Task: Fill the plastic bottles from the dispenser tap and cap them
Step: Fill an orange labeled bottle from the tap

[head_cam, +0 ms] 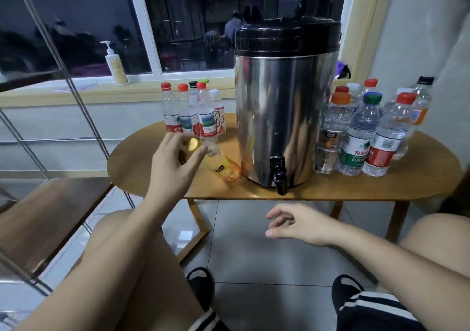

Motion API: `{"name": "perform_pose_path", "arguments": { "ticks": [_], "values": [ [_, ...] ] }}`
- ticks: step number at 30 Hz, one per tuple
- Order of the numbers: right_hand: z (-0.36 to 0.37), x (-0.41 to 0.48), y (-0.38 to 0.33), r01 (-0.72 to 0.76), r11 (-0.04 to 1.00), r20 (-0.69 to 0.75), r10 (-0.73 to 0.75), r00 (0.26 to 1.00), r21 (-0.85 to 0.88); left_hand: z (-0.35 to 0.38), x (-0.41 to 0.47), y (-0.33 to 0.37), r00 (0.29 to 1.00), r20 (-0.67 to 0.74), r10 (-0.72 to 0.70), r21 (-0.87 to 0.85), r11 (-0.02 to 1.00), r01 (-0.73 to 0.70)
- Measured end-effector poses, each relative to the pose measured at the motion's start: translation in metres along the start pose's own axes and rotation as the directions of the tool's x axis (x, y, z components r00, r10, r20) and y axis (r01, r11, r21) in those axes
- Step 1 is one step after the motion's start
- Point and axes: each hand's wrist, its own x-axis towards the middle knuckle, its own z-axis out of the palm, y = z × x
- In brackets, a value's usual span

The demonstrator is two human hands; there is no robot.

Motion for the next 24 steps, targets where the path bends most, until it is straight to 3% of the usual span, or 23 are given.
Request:
{"name": "perform_pose_path", "arguments": {
  "ticks": [10,18,24],
  "values": [
    [0.009,-0.014,-0.002,0.076,0.997,-0.084,-0.074,0.994,0.013,-0.009,-0.051,0.018,0.999,0.001,-0.033,-0.154,0.987,0.033],
    [0.016,-0.016,-0.001,0.102,0.995,-0.099,-0.102,0.99,-0.004,0.025,-0.064,0.023,0.923,0.385,-0.017,-0.26,0.957,0.126],
    [0.013,-0.021,-0.003,0.076,0.997,0.0,-0.076,0.997,-0.022,0.039,-0.071,0.031,0.843,0.532,-0.081,-0.332,0.896,0.296]
  ]
}}
